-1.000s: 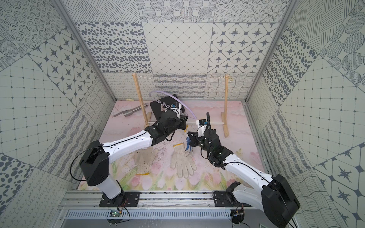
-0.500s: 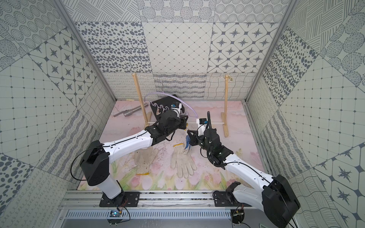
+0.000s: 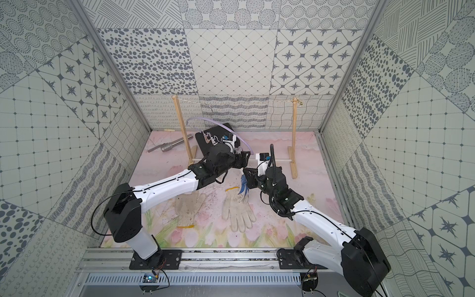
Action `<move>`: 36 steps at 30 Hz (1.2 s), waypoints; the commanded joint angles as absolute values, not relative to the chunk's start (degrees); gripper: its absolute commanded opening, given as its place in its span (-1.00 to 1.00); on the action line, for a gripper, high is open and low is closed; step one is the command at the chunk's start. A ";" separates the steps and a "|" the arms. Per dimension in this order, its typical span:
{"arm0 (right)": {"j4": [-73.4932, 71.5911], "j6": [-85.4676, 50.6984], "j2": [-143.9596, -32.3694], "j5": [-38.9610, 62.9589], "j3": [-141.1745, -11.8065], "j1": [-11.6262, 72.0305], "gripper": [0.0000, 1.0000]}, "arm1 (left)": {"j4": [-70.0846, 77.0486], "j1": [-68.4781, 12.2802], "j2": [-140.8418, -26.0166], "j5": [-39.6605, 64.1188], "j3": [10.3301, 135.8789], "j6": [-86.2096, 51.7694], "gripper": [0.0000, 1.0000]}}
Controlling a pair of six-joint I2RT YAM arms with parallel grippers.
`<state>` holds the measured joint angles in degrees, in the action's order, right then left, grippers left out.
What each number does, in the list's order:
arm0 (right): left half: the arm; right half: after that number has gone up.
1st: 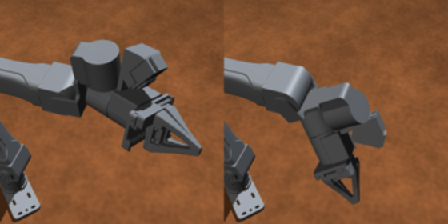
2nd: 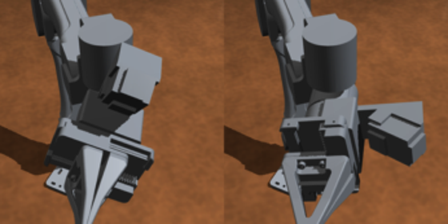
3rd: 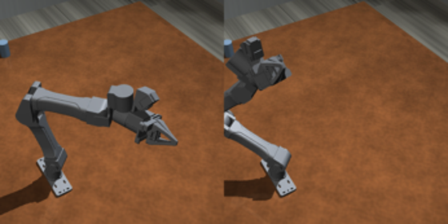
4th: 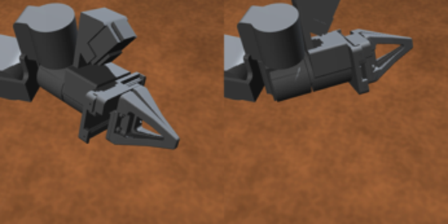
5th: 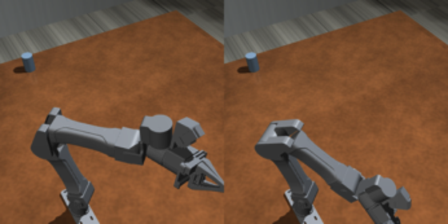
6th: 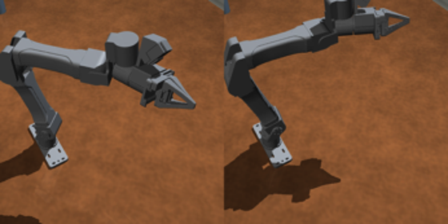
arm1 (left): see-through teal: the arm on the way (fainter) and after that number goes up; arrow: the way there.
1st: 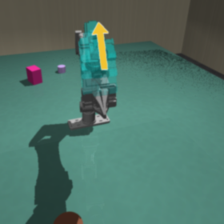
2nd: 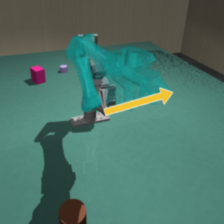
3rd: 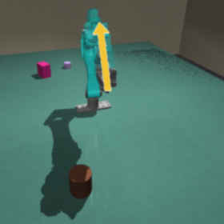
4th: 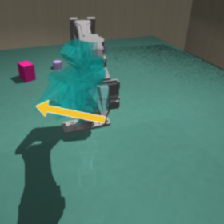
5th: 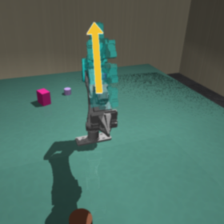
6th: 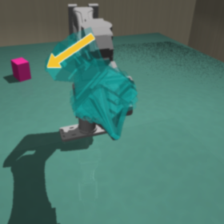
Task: Clip the gloves onto a hanger to dry
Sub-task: Clamp the glove onto the hanger.
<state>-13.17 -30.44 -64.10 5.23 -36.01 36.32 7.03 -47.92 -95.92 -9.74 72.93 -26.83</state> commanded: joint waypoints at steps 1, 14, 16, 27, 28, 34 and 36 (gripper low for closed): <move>-15.39 -29.67 -64.77 3.90 -37.89 36.68 0.26 | 7.06 -48.07 -95.14 -9.23 73.12 -26.37 0.66; -0.72 -26.20 -62.12 -3.36 -38.48 36.65 0.42 | 3.78 -46.34 -92.09 -8.63 67.92 -23.20 0.76; 3.25 -24.91 -62.38 -2.56 -39.64 36.61 0.39 | 3.33 -45.75 -89.99 -7.69 65.36 -22.52 0.78; 15.62 -18.33 -66.56 8.53 -43.84 36.55 0.29 | -8.86 -41.84 -77.37 -9.97 52.85 -26.55 0.82; 15.73 -18.24 -66.90 10.01 -44.04 36.50 0.27 | -11.25 -41.76 -76.48 -11.31 52.21 -27.95 0.82; 21.67 -16.11 -70.71 16.38 -47.49 36.77 0.13 | -30.23 -41.72 -73.39 -16.40 51.64 -35.99 0.66; 23.67 -15.36 -72.05 16.94 -48.80 36.99 0.10 | -36.19 -41.83 -73.08 -16.79 52.03 -39.17 0.52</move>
<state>20.40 -17.85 -70.81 13.61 -46.17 36.45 -15.90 -42.02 -74.63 -11.94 51.94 -30.33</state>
